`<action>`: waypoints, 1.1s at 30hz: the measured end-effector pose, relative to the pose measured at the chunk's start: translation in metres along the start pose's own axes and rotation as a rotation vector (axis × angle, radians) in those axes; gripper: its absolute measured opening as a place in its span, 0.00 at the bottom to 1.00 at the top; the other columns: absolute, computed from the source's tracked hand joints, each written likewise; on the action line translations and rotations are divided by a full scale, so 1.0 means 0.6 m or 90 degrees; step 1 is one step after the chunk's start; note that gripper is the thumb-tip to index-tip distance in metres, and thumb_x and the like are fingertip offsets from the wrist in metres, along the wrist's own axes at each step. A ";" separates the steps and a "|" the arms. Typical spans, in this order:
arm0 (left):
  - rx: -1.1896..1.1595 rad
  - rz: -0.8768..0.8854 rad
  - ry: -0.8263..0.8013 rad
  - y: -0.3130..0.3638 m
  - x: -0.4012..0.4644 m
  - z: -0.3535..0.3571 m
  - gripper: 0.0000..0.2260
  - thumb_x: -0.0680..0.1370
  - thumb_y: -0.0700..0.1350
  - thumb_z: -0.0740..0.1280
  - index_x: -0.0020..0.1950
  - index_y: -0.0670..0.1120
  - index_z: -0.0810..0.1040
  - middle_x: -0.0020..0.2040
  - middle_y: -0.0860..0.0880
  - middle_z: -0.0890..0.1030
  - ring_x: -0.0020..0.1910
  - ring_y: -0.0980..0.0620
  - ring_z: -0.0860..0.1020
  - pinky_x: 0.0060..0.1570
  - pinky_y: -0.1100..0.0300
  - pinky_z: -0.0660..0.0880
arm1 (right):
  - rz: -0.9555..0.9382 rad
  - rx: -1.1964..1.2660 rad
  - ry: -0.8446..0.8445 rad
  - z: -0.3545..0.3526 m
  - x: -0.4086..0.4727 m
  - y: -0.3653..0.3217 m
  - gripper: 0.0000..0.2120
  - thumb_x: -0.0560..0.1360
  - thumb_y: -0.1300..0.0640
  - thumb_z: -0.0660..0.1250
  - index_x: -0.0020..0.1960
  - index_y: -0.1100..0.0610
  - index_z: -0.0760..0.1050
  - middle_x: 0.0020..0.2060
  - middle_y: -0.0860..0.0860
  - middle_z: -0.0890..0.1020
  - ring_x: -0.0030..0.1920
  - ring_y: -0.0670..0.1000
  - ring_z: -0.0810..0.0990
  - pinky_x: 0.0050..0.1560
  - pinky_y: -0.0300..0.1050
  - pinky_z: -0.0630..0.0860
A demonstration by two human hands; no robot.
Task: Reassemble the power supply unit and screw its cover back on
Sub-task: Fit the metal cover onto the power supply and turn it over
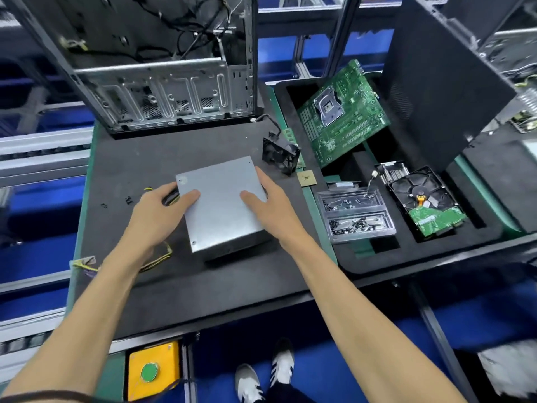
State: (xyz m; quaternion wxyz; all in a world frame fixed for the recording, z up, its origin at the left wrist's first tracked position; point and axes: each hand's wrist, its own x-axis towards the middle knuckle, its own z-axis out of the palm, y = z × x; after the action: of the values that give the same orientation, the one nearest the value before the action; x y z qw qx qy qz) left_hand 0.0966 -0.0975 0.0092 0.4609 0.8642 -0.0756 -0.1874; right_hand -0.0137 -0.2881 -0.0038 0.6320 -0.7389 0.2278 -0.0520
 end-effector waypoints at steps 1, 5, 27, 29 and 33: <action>0.025 0.004 -0.005 -0.001 -0.001 0.001 0.21 0.78 0.60 0.69 0.69 0.57 0.77 0.61 0.60 0.80 0.60 0.54 0.78 0.56 0.55 0.73 | 0.005 0.000 0.003 0.000 -0.001 0.000 0.27 0.83 0.58 0.65 0.80 0.48 0.64 0.69 0.43 0.78 0.67 0.44 0.77 0.68 0.44 0.74; 0.124 -0.015 -0.022 0.000 -0.006 0.007 0.31 0.79 0.63 0.66 0.78 0.52 0.65 0.73 0.51 0.72 0.65 0.52 0.73 0.61 0.51 0.69 | 0.028 -0.019 0.038 -0.013 -0.005 -0.008 0.26 0.82 0.57 0.66 0.79 0.52 0.67 0.70 0.46 0.77 0.70 0.45 0.75 0.72 0.48 0.72; 0.341 0.387 -0.293 0.224 -0.001 0.417 0.08 0.78 0.38 0.70 0.55 0.48 0.83 0.49 0.49 0.83 0.47 0.50 0.80 0.53 0.52 0.77 | 0.041 -0.165 0.310 -0.395 -0.046 0.089 0.07 0.82 0.58 0.66 0.52 0.54 0.83 0.34 0.46 0.85 0.31 0.40 0.80 0.41 0.41 0.80; 0.385 0.366 -0.301 0.221 0.015 0.436 0.10 0.77 0.37 0.69 0.56 0.48 0.83 0.51 0.47 0.84 0.51 0.47 0.81 0.56 0.51 0.77 | 0.041 -0.171 0.288 -0.407 -0.033 0.100 0.07 0.82 0.58 0.66 0.52 0.53 0.83 0.33 0.45 0.84 0.31 0.40 0.80 0.42 0.41 0.81; 0.432 0.339 -0.306 0.213 0.030 0.452 0.13 0.76 0.35 0.67 0.57 0.47 0.82 0.53 0.46 0.82 0.54 0.43 0.80 0.57 0.47 0.77 | 0.031 -0.159 0.274 -0.427 -0.009 0.117 0.07 0.82 0.57 0.66 0.50 0.50 0.83 0.31 0.46 0.84 0.29 0.40 0.79 0.40 0.37 0.78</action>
State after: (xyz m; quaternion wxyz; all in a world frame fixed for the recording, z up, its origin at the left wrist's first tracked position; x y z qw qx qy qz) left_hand 0.0122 -0.3832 -0.0268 0.1551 0.8486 -0.4546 -0.2217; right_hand -0.1311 -0.5261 -0.0199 0.4741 -0.7774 0.3792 -0.1645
